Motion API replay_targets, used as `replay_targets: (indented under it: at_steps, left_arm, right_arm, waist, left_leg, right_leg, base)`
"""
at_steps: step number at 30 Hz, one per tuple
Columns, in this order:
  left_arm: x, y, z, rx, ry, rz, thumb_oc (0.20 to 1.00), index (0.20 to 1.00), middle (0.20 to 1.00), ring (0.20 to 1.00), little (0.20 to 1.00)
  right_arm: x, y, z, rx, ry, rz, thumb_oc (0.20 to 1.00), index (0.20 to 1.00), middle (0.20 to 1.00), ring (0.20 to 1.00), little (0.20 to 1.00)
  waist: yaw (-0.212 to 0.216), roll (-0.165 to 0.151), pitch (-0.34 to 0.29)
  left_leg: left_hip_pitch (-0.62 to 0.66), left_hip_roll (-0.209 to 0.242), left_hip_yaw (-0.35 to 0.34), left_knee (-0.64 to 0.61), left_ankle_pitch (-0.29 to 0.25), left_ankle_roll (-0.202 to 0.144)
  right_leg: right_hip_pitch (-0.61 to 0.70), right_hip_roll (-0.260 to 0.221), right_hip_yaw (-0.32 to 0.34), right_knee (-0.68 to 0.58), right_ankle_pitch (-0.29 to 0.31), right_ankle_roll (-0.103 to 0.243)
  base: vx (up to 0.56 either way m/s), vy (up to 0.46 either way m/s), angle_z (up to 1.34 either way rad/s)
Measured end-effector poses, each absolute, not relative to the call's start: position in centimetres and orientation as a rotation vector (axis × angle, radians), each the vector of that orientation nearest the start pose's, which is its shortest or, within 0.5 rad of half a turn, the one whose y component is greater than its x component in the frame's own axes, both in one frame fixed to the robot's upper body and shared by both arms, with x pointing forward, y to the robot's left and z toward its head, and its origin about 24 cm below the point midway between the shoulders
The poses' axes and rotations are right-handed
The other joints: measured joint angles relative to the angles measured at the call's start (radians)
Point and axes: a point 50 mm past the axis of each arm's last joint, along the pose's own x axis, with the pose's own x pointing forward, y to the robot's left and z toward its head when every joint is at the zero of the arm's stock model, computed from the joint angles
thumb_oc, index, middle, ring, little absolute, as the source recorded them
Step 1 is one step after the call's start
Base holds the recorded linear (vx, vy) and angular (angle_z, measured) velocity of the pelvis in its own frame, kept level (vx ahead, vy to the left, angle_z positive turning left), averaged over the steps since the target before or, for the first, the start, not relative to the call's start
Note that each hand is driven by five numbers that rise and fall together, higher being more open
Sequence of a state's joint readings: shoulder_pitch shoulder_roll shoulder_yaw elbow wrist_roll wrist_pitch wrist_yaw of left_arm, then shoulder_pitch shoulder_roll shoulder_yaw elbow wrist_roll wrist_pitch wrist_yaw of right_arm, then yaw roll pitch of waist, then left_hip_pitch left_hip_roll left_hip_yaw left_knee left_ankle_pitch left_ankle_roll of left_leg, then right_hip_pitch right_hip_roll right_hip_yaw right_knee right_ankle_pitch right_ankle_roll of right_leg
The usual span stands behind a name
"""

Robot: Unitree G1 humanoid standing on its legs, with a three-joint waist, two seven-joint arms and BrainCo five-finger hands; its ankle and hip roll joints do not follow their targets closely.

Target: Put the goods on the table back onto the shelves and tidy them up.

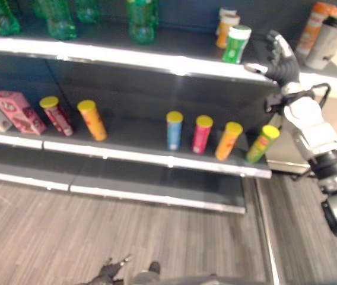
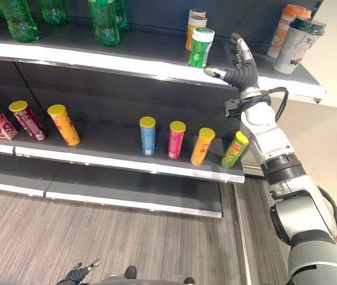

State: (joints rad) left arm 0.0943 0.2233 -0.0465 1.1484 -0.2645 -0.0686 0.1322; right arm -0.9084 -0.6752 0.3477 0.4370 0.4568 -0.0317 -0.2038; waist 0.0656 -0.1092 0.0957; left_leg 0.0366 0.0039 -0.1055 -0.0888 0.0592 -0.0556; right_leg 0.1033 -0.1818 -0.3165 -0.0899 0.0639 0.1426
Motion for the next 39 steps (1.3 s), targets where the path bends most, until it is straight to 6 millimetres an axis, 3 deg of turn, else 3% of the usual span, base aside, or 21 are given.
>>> replay_targets:
  at_steps: [14,39]
  left_arm:
    - [6.6,24.5,-16.0,0.045,1.158,0.400,1.000,1.000,1.000,1.000,1.000]
    - [6.7,24.6,-15.9,0.043,1.155,0.403,1.000,1.000,1.000,1.000,1.000]
  right_arm:
    - [38.1,-19.1,25.5,-0.313,-0.423,0.025,1.000,1.000,1.000,1.000,1.000]
    - [38.4,-18.6,24.8,-0.391,-0.400,0.047,1.000,1.000,1.000,1.000,1.000]
  waist:
    - [0.012,0.001,0.000]
    - [0.016,0.000,0.000]
  left_leg:
    - [-0.001,0.001,-0.004,0.000,0.002,-0.002]
    - [-0.008,0.000,-0.019,0.000,0.007,-0.002]
  right_leg:
    - [0.001,0.001,-0.003,0.000,0.000,0.000]
    - [0.003,0.000,-0.021,0.000,0.000,0.000]
  base:
    - [0.00,0.000,0.00]
    - [0.00,0.002,0.02]
